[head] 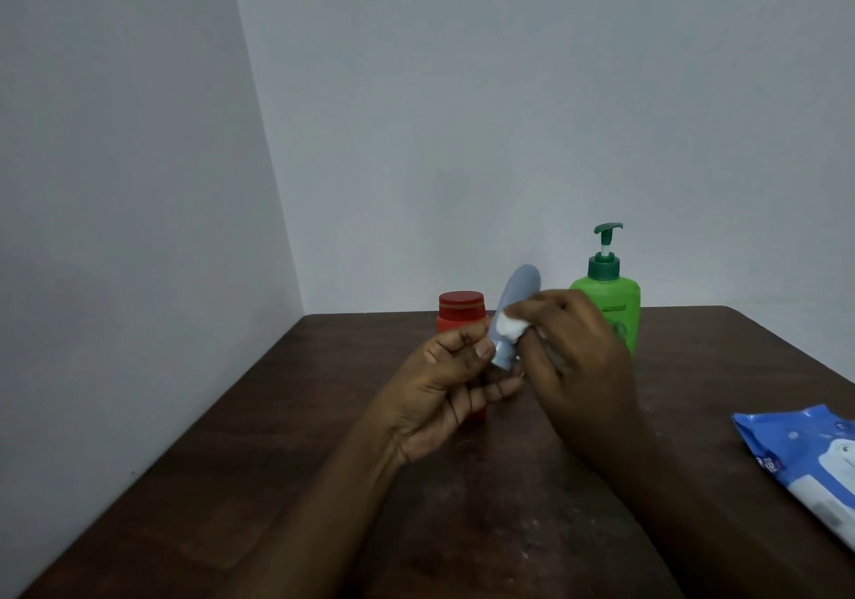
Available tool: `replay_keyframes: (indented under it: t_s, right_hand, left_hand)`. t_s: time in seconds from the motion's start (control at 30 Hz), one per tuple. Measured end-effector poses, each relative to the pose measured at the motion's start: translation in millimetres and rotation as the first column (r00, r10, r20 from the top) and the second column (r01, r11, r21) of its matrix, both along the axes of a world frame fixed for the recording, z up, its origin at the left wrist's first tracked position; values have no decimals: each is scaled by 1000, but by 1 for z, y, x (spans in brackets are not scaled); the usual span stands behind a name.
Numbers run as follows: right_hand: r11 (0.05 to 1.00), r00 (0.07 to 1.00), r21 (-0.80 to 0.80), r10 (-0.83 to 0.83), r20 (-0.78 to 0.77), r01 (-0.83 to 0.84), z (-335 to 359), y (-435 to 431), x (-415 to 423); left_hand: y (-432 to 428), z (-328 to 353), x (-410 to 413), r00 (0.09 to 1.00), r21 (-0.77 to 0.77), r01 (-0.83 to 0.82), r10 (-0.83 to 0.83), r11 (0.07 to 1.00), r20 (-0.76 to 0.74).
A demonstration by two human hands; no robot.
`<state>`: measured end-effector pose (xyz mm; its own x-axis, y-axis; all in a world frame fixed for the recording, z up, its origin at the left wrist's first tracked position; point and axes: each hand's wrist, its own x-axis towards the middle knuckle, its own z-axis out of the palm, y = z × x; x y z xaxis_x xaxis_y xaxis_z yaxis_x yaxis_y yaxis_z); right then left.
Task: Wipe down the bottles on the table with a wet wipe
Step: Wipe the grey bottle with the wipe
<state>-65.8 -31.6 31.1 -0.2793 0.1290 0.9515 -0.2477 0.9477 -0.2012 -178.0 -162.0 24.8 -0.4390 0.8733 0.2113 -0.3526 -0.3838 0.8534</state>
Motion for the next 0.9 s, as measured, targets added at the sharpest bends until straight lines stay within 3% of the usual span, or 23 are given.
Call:
replay_keyframes:
  t_s: [0.23, 0.33, 0.53, 0.73, 0.9]
  right_hand:
    - [969, 984, -228, -125, -129, 93, 9, 19, 8]
    - [989, 995, -143, -42, -92, 29, 4, 14, 2]
    - [988, 980, -32, 155, 123, -152, -6, -6, -2]
    - [995, 992, -25, 100, 74, -99, -7, -6, -3]
    - [995, 994, -2, 95, 53, -95, -8, -9, -4]
  left_hand:
    - [1, -3, 4, 997, -60, 59, -62, 996, -39]
    - [1, -2, 2, 1000, -28, 27, -27, 999, -10]
    - [-2, 3, -5, 992, 6, -99, 98, 995, 75]
    - [-1, 4, 2, 991, 44, -90, 85, 995, 100]
    - [-4, 9, 3, 971, 94, -36, 12, 995, 240]
